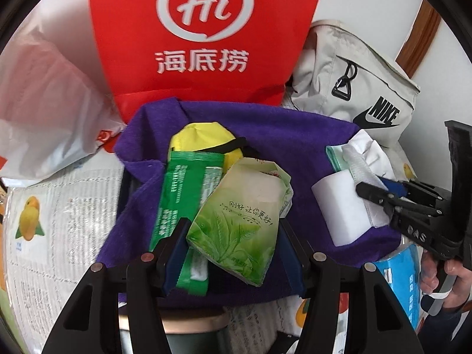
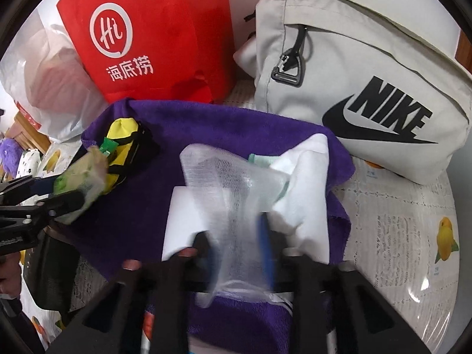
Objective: Organize soft objects
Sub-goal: 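Open the left tool to drop the tea packet on the towel while the right tool releases the mesh bag, then grasp the crumpled white tissue with the right tool while the left tool moves toward the black watch strap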
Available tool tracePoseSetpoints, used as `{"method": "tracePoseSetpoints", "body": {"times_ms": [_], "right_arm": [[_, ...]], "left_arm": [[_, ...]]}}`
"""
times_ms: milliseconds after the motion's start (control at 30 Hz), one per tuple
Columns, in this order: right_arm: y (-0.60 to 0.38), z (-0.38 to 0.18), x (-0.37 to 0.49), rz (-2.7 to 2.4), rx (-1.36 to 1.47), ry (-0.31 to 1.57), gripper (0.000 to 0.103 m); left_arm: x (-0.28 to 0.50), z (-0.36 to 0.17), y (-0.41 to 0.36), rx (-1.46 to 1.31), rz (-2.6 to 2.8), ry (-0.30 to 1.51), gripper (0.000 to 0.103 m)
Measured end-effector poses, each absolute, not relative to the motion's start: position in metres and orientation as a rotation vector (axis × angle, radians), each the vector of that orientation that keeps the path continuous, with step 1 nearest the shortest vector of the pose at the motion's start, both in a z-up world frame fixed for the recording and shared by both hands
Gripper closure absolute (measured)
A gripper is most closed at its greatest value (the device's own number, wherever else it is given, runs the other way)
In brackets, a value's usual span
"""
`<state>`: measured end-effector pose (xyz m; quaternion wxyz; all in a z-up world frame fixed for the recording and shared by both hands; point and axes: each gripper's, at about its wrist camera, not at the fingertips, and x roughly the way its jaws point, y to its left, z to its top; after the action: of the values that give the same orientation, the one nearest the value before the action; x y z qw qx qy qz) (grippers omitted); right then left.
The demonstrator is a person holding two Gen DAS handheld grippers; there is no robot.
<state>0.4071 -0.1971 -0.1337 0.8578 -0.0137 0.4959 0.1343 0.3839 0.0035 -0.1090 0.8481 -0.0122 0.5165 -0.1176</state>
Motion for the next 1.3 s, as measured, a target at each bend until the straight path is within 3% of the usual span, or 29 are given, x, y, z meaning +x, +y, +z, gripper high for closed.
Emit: {"method": "tracePoseSetpoints", "body": {"times_ms": [33,367,567,633,1300], "right_arm": [[-0.197,-0.133,0.407,0.286,-0.026,1.033,0.048],[-0.198,-0.131,0.409,0.3,-0.023,1.039,0.037],[-0.2,-0.122,0.407,0.321,0.023,1.029,0.033],[-0.199,-0.119,0.405,0.322,0.028,1.026,0.027],[-0.2,-0.07,0.335,0.363,0.081,0.926,0.024]], "left_arm": [[0.386,-0.111,0.001,-0.029,-0.254,1.094,0.047],[0.398,-0.126,-0.02,0.015,-0.287,1.114,0.043],[0.401,-0.126,-0.02,0.004,-0.279,1.127,0.03],[0.398,-0.123,-0.02,0.014,-0.274,1.124,0.026],[0.34,-0.08,0.018,-0.009,-0.186,1.073,0.026]]}}
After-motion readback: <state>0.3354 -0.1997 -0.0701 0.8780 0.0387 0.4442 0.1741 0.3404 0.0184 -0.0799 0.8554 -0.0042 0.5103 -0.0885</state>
